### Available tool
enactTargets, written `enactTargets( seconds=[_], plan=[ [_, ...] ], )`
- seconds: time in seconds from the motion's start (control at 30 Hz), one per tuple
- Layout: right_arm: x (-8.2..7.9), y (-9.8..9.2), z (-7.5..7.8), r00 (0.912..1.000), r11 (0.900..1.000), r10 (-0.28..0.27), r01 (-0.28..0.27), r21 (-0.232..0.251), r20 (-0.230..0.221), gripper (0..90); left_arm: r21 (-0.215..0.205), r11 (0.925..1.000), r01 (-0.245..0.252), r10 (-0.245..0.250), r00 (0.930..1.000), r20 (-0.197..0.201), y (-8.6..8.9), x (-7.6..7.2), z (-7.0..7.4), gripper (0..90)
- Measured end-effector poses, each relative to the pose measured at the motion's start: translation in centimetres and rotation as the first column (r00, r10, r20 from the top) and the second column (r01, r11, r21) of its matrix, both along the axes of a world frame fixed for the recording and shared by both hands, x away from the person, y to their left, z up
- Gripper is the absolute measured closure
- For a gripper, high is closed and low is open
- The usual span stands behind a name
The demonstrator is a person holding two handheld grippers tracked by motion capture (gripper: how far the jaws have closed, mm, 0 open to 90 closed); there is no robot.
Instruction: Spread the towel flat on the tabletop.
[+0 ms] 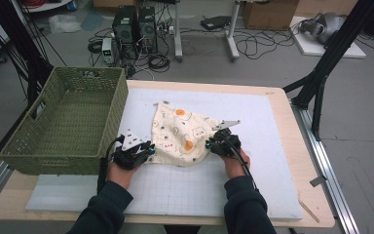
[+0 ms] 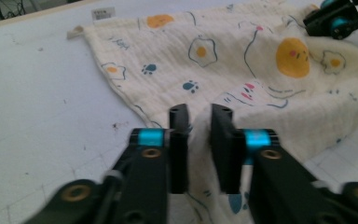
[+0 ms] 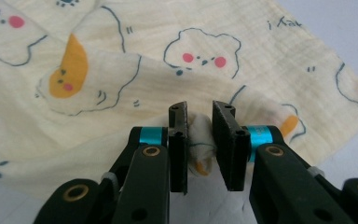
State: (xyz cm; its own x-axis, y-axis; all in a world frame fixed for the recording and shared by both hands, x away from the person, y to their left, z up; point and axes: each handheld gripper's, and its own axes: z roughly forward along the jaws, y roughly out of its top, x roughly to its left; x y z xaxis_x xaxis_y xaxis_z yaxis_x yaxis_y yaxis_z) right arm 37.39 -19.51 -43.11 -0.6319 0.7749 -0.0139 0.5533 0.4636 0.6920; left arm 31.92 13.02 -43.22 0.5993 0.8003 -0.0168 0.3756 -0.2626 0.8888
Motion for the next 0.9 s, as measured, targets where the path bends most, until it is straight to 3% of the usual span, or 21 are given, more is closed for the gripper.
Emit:
enactTargets(
  seconds=[0.07,0.17,0.23,0.3,0.37,0.43,0.6,0.73,0.8,0.87,0.9],
  plan=[
    [-0.1,-0.2,-0.1,1.0,1.0,0.006,-0.006,-0.012,-0.006,78.5,-0.035,0.9992,0.021,-0.021,0.9998,0.005,-0.2,0.0,0.3,58.7],
    [-0.2,-0.4,-0.2,0.9999,1.0,0.01,-0.01,-0.006,-0.007,77.0,-0.047,0.9953,0.084,-0.084,0.9964,0.011,-1.3,-0.2,0.8,52.2],
    [-0.3,-0.6,0.0,0.9999,1.0,0.014,-0.014,0.02,0.0,73.1,-0.059,0.9883,0.141,-0.141,0.99,-0.001,-2.3,-0.3,1.0,50.6],
    [-0.7,-1.2,0.5,1.0,0.997,0.006,-0.007,0.077,0.004,70.6,-0.07,0.9773,0.2,-0.201,0.9795,-0.012,-3.6,-0.5,1.3,49.0],
    [-1.2,-1.9,1.1,0.9999,0.993,0.007,-0.009,0.121,0.016,70.6,-0.062,0.9647,0.256,-0.257,0.9662,-0.015,-5.2,-0.7,1.4,47.8],
    [-1.7,-2.8,1.8,0.9992,0.991,0.007,-0.012,0.134,0.038,70.6,-0.035,0.9527,0.302,-0.303,0.9528,-0.022,-7.0,-0.7,1.4,47.7],
    [-3.3,-4.9,2.8,0.993,0.991,-0.022,0.006,0.136,0.116,68.2,0.02,0.9305,0.366,-0.365,0.9303,-0.039,-9.8,-0.4,1.0,47.1],
    [-4.5,-6.9,2.7,0.9895,0.992,-0.056,0.04,0.119,0.133,65.8,0.049,0.9186,0.392,-0.387,0.9178,-0.088,-10.8,-0.1,0.1,47.1],
    [-5.1,-8.0,2.5,0.9878,0.99,-0.085,0.068,0.125,0.131,64.3,0.058,0.9164,0.396,-0.388,0.9146,-0.114,-11.2,0.0,-0.3,48.9],
    [-5.5,-8.7,2.2,0.9864,0.987,-0.106,0.089,0.132,0.126,63.5,0.097,0.9148,0.392,-0.379,0.9163,-0.129,-11.5,0.1,-0.7,55.9],
    [-5.8,-9.1,1.9,0.9853,0.985,-0.116,0.099,0.139,0.125,63.3,0.101,0.9141,0.393,-0.378,0.9155,-0.138,-11.5,0.1,-0.7,64.4]
  ],
)
